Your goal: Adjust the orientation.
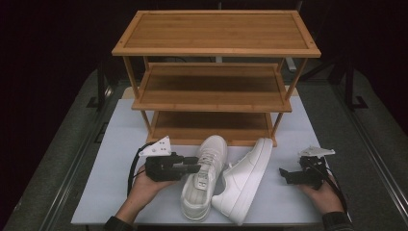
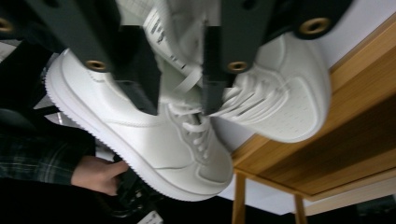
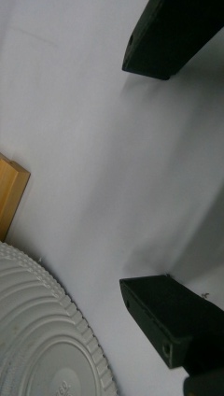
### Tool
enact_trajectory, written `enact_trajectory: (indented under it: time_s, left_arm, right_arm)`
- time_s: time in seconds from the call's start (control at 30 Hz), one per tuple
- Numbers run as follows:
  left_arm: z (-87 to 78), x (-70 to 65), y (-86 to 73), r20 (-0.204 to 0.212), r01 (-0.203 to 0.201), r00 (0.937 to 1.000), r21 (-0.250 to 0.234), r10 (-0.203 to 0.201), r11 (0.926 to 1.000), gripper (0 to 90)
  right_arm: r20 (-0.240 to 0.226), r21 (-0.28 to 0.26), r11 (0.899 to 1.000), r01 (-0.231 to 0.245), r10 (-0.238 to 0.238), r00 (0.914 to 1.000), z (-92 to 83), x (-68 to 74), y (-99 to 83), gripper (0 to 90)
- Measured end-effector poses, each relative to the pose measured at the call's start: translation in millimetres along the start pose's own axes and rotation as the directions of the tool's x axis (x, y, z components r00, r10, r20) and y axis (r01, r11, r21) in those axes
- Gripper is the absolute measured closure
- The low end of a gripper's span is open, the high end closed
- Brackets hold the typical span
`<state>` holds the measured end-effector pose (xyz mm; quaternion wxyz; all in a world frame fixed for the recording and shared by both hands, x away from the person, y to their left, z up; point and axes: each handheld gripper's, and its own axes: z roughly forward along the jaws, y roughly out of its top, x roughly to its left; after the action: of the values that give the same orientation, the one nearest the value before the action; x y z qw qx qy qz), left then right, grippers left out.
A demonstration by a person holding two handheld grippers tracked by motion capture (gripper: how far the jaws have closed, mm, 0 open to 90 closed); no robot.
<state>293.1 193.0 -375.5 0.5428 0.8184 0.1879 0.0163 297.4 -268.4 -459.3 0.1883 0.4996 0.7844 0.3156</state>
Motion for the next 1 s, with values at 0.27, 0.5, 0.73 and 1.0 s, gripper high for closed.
enact_trajectory:
  time_s: [0.27,0.5,0.73,1.0]
  left_arm:
    - [0.8,0.9,-8.5,-0.062,0.002,0.9981,0.061,0.002,0.9981,45.9]
    - [15.7,0.0,-17.9,-0.060,0.017,0.9982,0.126,-0.009,0.9919,45.2]
    - [15.4,-1.1,-20.1,-0.070,0.018,0.9975,0.132,-0.009,0.9911,51.6]
    - [11.0,-4.8,-16.8,-0.082,0.018,0.9966,0.142,-0.006,0.9897,68.7]
  right_arm:
    - [-0.001,0.000,1.000,0.000,0.000,1.0000,0.0,-0.1,0.0,0.0]
    - [-0.001,0.000,1.000,0.000,0.000,1.0000,0.0,-0.1,0.0,0.0]
    - [-0.001,0.000,1.000,-0.001,0.001,1.0000,0.0,-0.1,0.0,0.0]
    - [-0.001,0.001,1.000,-0.001,0.001,1.0000,0.0,-0.1,0.0,0.0]
